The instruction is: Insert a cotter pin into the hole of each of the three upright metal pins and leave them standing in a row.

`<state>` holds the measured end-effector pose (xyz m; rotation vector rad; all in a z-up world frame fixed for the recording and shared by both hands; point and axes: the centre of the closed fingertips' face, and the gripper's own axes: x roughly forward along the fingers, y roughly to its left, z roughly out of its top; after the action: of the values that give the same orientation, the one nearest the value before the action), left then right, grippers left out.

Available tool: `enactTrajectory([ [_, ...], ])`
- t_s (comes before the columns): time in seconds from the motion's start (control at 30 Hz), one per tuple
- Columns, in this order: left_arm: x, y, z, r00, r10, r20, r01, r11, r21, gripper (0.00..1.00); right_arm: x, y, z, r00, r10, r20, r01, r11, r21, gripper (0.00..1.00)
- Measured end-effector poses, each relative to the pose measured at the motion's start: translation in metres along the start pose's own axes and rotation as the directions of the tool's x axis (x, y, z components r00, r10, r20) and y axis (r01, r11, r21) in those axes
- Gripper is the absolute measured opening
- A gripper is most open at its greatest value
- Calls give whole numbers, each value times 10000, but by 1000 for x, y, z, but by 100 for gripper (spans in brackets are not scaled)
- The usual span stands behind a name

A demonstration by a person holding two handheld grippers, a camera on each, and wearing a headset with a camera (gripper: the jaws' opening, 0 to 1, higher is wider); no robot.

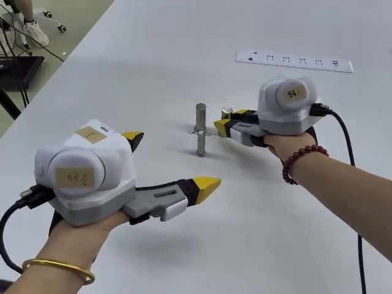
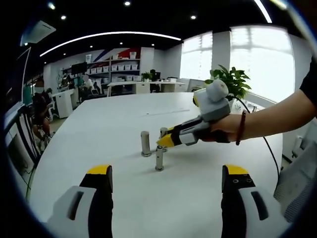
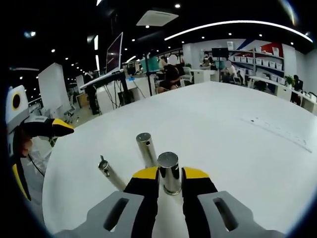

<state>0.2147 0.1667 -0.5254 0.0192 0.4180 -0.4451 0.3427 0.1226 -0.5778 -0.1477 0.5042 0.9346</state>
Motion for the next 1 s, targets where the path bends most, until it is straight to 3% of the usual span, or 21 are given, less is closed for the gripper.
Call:
enactTrajectory([
  [0.33,2,1,0,10000,36,-86,-36,10000,-4,91,3,-1,1,10000,42,37,-42,10000,-60,10],
  [0.77,1,4,1,9998,177,-118,-177,9998,-17,89,0,-5,1,9990,-346,-268,328,9975,-631,8],
  [1.0,1,3,3,9999,123,-58,-123,9999,41,90,-8,-8,3,9983,-531,-219,519,9971,-548,8],
])
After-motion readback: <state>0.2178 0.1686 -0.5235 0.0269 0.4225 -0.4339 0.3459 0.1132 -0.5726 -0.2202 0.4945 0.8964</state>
